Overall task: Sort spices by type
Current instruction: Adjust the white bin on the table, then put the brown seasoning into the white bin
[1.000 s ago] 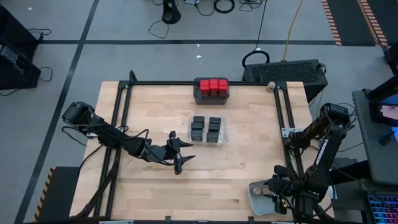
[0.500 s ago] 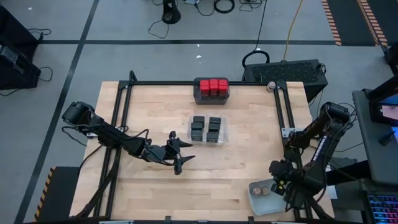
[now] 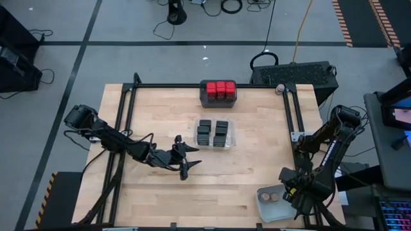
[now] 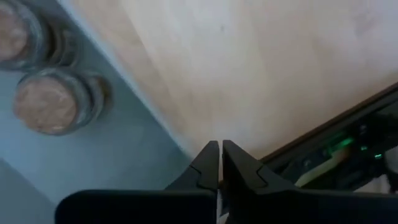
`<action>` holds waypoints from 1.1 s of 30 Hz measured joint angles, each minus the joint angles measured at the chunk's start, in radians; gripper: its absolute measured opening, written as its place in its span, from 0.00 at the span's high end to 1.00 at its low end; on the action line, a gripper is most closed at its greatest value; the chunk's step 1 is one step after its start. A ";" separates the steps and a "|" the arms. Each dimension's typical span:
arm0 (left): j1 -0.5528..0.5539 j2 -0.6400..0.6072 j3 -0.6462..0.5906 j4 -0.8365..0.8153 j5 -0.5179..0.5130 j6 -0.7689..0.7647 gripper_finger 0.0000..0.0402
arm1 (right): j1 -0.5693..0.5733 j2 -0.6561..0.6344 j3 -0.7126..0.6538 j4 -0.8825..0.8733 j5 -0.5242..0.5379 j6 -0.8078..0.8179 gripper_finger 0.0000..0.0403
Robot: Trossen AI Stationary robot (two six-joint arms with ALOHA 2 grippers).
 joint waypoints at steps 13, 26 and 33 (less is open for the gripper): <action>0.000 0.000 0.000 0.000 0.000 0.007 0.39 | 0.000 0.000 0.000 0.061 -0.115 0.000 1.00; 0.000 0.000 0.000 0.000 0.000 0.017 0.39 | 0.000 0.000 0.065 -0.101 -0.030 -0.025 1.00; 0.000 0.000 0.000 0.000 0.000 0.017 0.39 | -0.013 0.001 0.153 -0.122 0.137 -0.111 1.00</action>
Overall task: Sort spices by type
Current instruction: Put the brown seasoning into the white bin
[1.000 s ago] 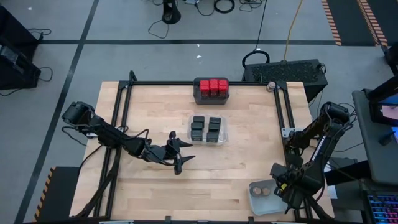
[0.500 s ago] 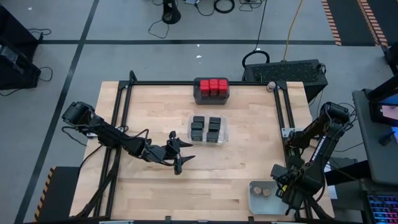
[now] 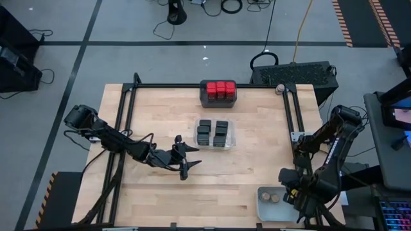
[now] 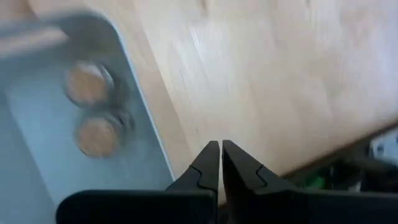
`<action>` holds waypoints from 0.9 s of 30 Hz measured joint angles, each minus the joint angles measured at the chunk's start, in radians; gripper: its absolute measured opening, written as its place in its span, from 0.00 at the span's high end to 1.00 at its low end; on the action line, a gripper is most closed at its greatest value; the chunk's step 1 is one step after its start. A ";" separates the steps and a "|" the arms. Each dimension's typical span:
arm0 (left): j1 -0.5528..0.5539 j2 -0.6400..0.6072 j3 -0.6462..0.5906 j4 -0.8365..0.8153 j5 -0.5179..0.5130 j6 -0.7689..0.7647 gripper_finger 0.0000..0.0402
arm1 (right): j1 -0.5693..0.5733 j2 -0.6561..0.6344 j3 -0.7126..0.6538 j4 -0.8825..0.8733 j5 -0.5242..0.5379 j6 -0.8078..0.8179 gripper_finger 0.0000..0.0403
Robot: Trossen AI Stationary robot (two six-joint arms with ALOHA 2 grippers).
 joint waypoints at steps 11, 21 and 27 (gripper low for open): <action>0.000 0.000 0.000 -0.015 0.056 0.000 0.39 | -0.097 -0.016 0.076 0.212 0.221 -0.369 1.00; 0.000 0.000 0.000 -0.036 0.105 -0.053 0.39 | -0.366 -0.247 -0.123 0.808 0.073 -1.079 1.00; 0.000 -0.030 0.068 -0.272 0.102 -0.123 0.39 | -0.590 -0.355 -0.272 0.996 -0.144 -1.261 1.00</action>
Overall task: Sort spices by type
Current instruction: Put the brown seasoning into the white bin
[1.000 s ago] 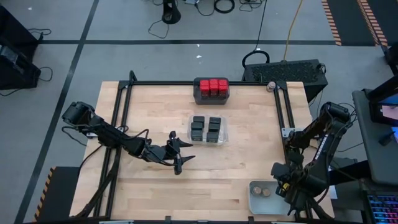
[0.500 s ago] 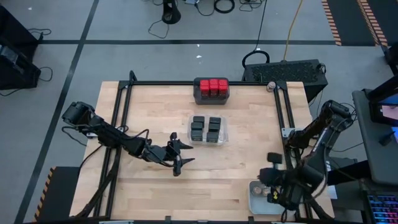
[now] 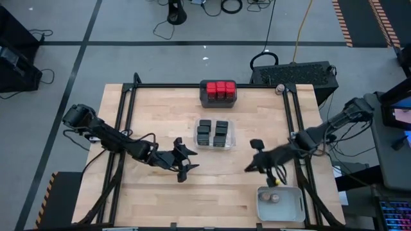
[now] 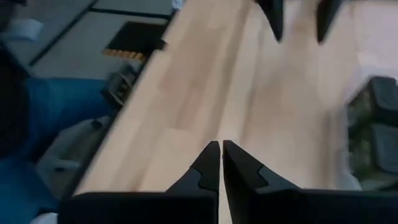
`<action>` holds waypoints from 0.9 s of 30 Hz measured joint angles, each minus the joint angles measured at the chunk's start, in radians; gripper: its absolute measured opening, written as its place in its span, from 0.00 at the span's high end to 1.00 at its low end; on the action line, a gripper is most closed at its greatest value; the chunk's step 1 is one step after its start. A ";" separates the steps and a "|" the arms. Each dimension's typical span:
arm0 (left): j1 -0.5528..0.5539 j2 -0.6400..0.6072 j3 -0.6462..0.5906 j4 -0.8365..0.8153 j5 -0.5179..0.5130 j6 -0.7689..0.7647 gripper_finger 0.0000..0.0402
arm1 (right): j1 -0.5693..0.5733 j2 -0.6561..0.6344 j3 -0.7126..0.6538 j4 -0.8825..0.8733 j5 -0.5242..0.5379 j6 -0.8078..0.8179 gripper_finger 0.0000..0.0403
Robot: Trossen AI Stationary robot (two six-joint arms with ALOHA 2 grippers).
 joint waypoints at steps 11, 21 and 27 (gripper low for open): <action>0.031 -0.134 0.143 -0.793 -0.125 -0.334 0.39 | -0.199 0.023 -0.044 0.032 -0.125 -0.179 1.00; 0.221 -0.183 0.172 -1.369 0.195 -0.608 0.39 | -0.230 0.095 -0.043 0.055 -0.197 -0.257 1.00; 0.339 -0.174 0.172 -1.608 0.284 -0.466 0.39 | -0.229 0.120 -0.043 0.067 -0.218 -0.254 1.00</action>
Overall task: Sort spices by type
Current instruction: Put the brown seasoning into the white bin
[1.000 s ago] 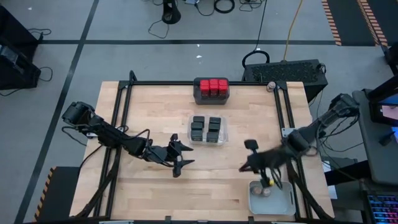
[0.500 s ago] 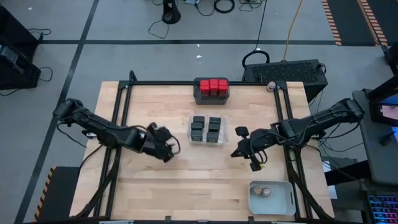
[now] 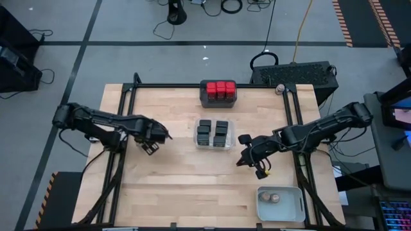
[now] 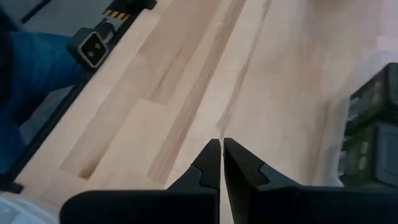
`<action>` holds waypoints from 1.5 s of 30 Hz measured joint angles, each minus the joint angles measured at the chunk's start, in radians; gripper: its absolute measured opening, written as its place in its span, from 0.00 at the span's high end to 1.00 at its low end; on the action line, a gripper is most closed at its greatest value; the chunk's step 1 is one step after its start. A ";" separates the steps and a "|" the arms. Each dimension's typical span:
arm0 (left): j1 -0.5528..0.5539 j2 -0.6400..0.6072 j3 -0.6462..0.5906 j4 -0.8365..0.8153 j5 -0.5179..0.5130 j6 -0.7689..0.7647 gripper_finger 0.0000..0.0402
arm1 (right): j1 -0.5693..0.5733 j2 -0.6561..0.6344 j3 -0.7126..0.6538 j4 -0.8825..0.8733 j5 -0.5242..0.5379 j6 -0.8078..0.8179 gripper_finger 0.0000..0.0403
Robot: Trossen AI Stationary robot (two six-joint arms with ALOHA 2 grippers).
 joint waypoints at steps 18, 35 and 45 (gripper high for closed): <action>0.128 0.007 -0.096 0.001 0.132 0.178 0.39 | 0.001 0.000 0.000 -0.001 -0.057 0.035 1.00; 0.132 0.010 -0.109 0.068 0.127 0.253 0.39 | 0.001 0.000 0.001 -0.002 -0.057 0.026 1.00; 0.132 0.119 -0.109 0.066 0.121 0.339 0.39 | 0.002 0.000 0.001 0.000 -0.057 0.025 1.00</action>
